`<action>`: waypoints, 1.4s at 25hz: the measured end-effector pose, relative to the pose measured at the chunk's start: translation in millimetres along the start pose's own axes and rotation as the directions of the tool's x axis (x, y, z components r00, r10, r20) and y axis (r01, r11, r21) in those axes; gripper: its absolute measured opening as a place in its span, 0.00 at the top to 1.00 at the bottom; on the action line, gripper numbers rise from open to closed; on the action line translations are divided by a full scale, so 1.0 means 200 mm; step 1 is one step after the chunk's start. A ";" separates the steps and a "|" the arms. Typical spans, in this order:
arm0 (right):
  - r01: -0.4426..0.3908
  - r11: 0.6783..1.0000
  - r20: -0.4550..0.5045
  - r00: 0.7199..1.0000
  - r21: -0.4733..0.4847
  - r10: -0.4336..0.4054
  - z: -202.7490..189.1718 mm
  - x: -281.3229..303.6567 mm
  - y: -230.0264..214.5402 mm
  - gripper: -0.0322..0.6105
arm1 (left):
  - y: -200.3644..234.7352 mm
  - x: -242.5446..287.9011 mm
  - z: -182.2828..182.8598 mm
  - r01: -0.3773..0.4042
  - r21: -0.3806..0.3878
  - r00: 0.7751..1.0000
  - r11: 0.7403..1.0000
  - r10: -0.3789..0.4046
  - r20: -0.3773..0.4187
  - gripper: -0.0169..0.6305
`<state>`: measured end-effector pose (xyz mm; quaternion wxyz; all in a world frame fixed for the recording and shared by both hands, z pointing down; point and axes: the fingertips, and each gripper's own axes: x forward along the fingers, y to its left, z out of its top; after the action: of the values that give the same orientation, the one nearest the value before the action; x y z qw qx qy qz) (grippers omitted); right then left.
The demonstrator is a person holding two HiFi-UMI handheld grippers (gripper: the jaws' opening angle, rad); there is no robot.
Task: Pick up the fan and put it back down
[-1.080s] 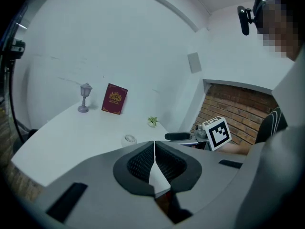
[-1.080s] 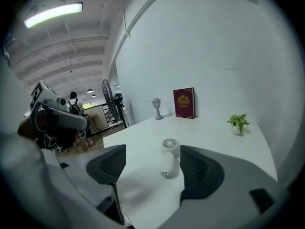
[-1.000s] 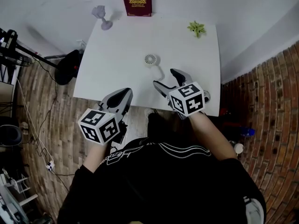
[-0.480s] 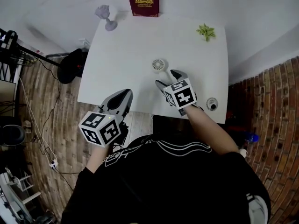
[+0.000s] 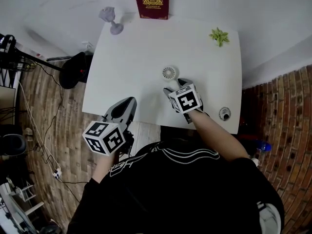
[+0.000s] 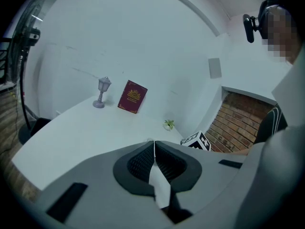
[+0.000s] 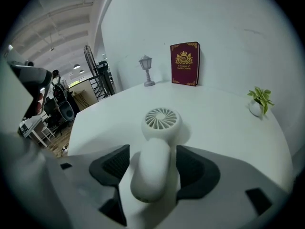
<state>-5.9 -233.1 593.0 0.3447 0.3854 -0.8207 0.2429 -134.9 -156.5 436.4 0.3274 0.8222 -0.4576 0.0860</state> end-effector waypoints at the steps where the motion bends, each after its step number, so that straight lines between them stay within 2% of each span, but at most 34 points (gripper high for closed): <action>1: 0.006 1.000 -0.005 1.000 0.001 -0.006 -0.01 0.01 0.00 0.50 | 0.01 0.00 0.00 0.000 -0.004 1.000 1.000 0.000 0.000 0.92; 7: 0.075 0.997 -0.003 0.997 -0.011 -0.075 -0.01 0.02 -0.06 0.63 | 0.02 0.02 0.01 0.006 -0.015 1.000 1.000 -0.006 0.006 0.92; 18: 0.061 0.998 -0.023 0.998 -0.008 -0.061 -0.01 0.02 -0.06 0.65 | 0.04 0.03 0.02 0.021 -0.040 1.000 0.999 -0.020 0.018 0.92; 23: 0.017 1.000 -0.026 1.000 -0.009 -0.017 0.00 0.00 -0.05 0.65 | 0.04 0.03 0.03 0.025 -0.033 1.000 0.999 -0.025 0.016 0.92; 28: 0.005 1.000 0.016 1.000 -0.016 -0.005 0.04 -0.03 -0.03 0.65 | 0.04 0.02 0.01 0.022 -0.033 1.000 0.999 -0.021 0.014 0.92; 35: -0.032 0.999 0.122 0.992 0.008 0.030 0.14 -0.20 0.00 0.65 | 0.00 -0.02 0.01 0.028 -0.022 0.999 0.999 -0.028 0.020 0.92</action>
<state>2.1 -232.7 543.9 0.2884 0.3885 -0.8449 0.2284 -138.0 -154.9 432.7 0.3331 0.8256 -0.4502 0.0685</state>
